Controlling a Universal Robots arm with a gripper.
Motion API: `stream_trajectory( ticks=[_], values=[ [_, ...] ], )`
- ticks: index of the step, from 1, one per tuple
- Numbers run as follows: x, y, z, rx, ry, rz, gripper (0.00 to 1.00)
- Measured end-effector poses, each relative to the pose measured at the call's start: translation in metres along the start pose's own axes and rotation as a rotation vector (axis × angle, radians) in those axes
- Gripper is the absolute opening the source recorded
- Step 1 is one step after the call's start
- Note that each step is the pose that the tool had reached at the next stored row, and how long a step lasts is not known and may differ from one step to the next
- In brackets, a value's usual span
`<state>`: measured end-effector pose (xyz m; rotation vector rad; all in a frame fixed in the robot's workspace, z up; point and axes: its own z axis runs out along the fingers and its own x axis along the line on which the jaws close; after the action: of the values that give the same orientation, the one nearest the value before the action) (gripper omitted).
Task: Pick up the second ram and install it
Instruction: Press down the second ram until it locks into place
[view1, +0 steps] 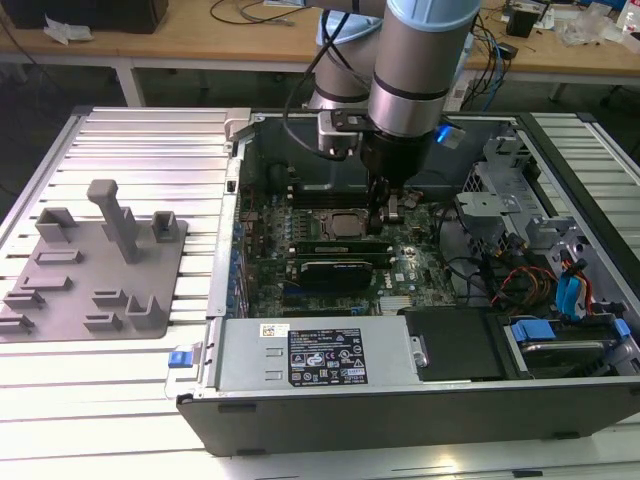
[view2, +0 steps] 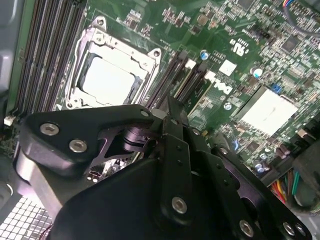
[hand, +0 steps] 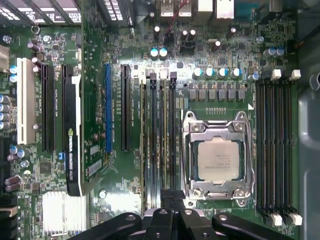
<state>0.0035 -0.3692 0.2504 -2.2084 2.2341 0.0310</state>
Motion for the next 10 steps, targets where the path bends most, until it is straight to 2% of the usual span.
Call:
stream_trajectory(
  ticks=[3,7,9,10],
  values=[
    [0.0001,0.0073,0.0001,0.0000,0.0000,0.000,0.08],
    [0.0002,0.0223,0.0004,0.0002,-0.0001,0.000,0.08],
    [0.0003,0.0264,0.0004,0.0002,0.0000,0.000,0.08],
    [0.0004,0.0322,0.0004,0.0002,0.0000,0.000,0.08]
  ],
)
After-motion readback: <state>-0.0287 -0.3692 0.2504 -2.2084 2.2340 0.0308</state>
